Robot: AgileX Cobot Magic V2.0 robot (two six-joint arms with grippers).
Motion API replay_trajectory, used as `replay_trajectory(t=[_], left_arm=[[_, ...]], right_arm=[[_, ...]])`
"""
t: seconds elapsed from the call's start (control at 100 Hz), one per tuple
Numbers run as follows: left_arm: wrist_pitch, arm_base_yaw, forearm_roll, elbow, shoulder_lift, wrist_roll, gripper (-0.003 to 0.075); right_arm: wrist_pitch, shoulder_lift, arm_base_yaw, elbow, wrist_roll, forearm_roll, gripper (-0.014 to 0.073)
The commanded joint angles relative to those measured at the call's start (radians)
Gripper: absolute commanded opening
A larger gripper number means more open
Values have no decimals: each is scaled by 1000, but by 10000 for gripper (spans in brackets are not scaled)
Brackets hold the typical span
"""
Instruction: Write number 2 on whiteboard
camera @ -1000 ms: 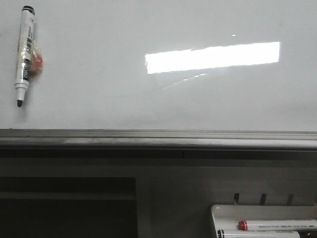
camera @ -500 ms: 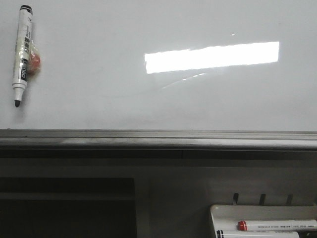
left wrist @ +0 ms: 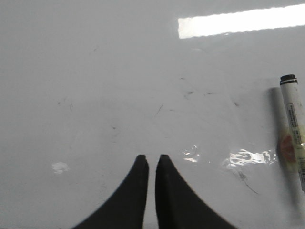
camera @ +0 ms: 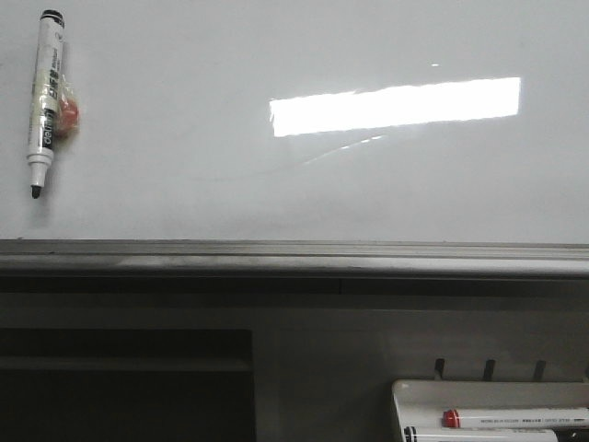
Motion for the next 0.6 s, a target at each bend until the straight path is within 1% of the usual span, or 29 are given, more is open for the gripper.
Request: replay_trajectory(t=[0.0,0.03,0.05,0.06,0.13,0.17,0.24,0.27,0.32,0.4,0.51,0.59], left_arm=[[-63,-4,-47,-39,45,13,153],[-72,-8,-64,-39,56,13,230],[-85,-14,-69,-39,62,13,262],[-98,-16,-69,-36,67,13,307],[-207,-33,-69,-16,90,13,424],[-290,-46,-67,0,105,13,472],[-414,-85,-67,27,132,13,491],[-428,-101,-62,28,143,15,491],[-433,-145,0,28,163,15,491],[-434,-251,70,23,194,15,491],[-448,-383,27,23,241,6,491],[-450,-440,-48,23,285,6,491]], right_arm=[[-50,17,3,-35,1,7,-50],[-50,17,3,-35,1,7,-50],[-50,17,3,-35,1,7,-50],[-50,17,3,-35,1,7,-50],[-42,17,3,-35,1,7,-50],[-40,17,3,-35,1,12,-50],[-45,17,3,-35,1,26,-50],[-42,17,3,-35,1,30,-50],[-20,17,3,-35,1,30,-50],[-3,17,3,-35,-17,26,-50],[-3,17,3,-35,-39,26,-50],[-6,17,5,-35,-39,26,-50]])
